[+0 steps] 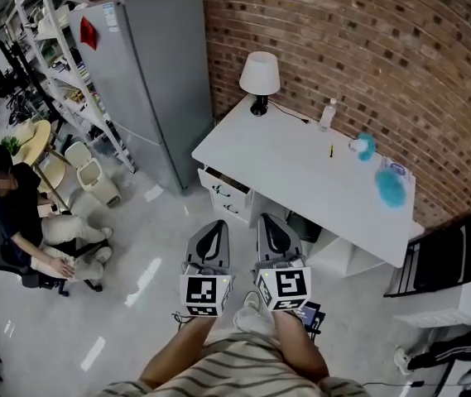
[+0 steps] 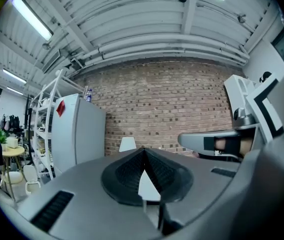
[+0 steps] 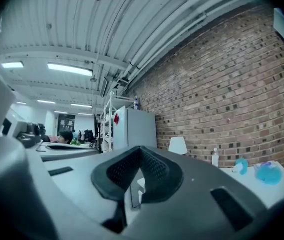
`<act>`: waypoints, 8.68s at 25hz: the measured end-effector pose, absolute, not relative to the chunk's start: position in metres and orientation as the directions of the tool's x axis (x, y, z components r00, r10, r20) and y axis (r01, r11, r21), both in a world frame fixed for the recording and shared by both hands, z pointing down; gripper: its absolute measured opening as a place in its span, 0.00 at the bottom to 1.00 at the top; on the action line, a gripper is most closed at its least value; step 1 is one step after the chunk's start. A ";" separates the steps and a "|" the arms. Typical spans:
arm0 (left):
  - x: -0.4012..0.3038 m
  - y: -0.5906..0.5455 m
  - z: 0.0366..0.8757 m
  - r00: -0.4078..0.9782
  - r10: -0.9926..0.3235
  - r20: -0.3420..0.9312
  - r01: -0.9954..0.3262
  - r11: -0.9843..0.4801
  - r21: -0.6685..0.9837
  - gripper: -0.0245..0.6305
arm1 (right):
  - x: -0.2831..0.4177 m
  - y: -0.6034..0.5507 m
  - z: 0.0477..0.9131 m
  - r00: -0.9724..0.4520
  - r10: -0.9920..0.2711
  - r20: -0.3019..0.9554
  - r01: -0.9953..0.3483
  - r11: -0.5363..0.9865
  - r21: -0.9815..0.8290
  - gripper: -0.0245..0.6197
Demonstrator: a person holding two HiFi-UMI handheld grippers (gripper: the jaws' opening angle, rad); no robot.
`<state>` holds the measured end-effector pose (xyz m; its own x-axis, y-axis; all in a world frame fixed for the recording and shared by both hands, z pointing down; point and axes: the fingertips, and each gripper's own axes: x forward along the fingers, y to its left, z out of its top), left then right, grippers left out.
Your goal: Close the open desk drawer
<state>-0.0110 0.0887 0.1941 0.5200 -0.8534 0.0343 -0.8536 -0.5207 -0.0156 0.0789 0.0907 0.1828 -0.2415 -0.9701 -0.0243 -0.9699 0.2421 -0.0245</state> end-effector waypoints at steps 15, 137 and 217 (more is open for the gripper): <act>0.042 -0.048 0.211 0.484 -0.871 0.079 -0.875 -0.484 0.024 0.05 | 0.129 -0.048 0.203 -0.287 -0.957 0.032 -0.957 0.286 -0.047 0.04; -0.007 -0.220 0.671 0.681 -0.726 0.093 -0.237 -0.099 0.966 0.05 | 0.070 -0.149 0.594 -0.233 -0.930 0.286 -0.969 0.196 -0.153 0.04; 0.056 -0.365 0.823 0.687 -0.722 0.077 -0.074 0.036 0.997 0.08 | 0.102 -0.151 0.648 -0.261 -0.901 0.348 -0.958 0.197 -0.208 0.04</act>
